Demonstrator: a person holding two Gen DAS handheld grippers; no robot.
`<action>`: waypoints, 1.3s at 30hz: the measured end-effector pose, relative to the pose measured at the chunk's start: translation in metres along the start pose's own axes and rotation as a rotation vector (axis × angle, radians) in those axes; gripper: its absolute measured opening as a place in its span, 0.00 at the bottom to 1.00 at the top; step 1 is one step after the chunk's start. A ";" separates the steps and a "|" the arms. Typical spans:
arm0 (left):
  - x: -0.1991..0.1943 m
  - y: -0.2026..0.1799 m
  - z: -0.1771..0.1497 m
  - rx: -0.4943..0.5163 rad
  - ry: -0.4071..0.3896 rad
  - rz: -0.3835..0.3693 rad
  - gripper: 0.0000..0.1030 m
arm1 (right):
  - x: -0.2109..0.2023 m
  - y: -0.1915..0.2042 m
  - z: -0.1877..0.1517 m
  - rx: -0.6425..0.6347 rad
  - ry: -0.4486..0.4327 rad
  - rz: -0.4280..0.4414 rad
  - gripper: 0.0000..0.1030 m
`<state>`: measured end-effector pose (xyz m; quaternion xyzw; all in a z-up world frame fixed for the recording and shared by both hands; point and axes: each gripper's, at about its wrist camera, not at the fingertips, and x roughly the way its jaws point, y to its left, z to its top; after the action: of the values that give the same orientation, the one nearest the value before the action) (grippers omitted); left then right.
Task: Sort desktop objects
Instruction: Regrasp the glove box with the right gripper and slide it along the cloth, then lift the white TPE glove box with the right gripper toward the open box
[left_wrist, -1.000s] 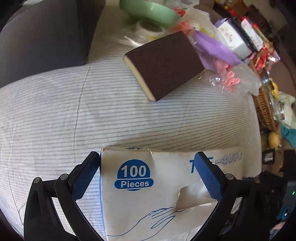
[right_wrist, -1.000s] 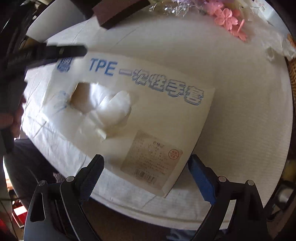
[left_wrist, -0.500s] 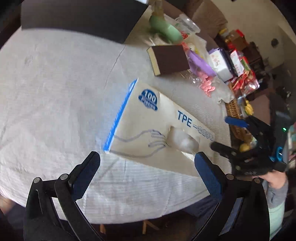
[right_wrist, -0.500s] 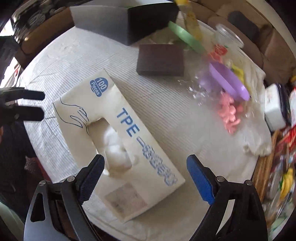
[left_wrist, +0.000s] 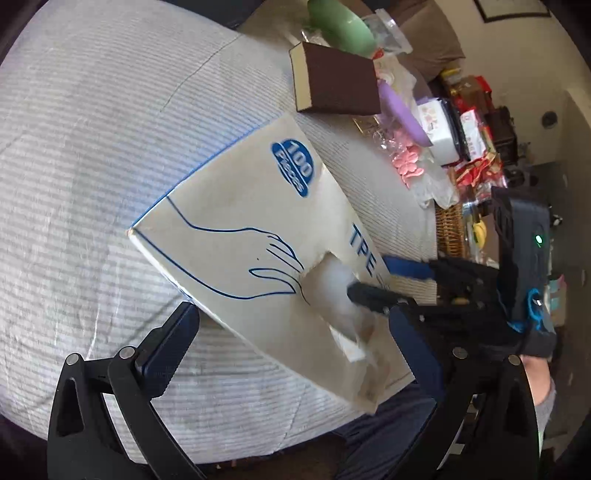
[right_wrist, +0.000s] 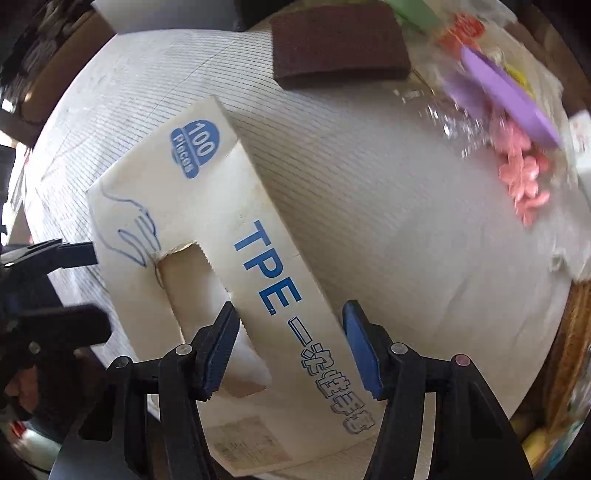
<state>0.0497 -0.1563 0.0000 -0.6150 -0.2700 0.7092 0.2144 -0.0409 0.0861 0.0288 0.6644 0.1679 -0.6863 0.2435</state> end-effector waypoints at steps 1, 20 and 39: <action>0.002 -0.002 0.007 0.013 0.002 0.008 1.00 | 0.000 -0.003 -0.007 0.039 0.005 0.040 0.52; -0.014 0.030 -0.032 -0.103 0.016 -0.221 1.00 | 0.030 -0.062 -0.065 0.470 -0.188 0.558 0.48; -0.116 -0.031 0.026 0.160 -0.073 -0.223 0.57 | -0.075 -0.005 0.002 0.307 -0.372 0.533 0.48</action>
<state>0.0402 -0.2091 0.1103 -0.5357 -0.2869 0.7223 0.3302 -0.0456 0.0970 0.1031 0.5772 -0.1634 -0.7253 0.3377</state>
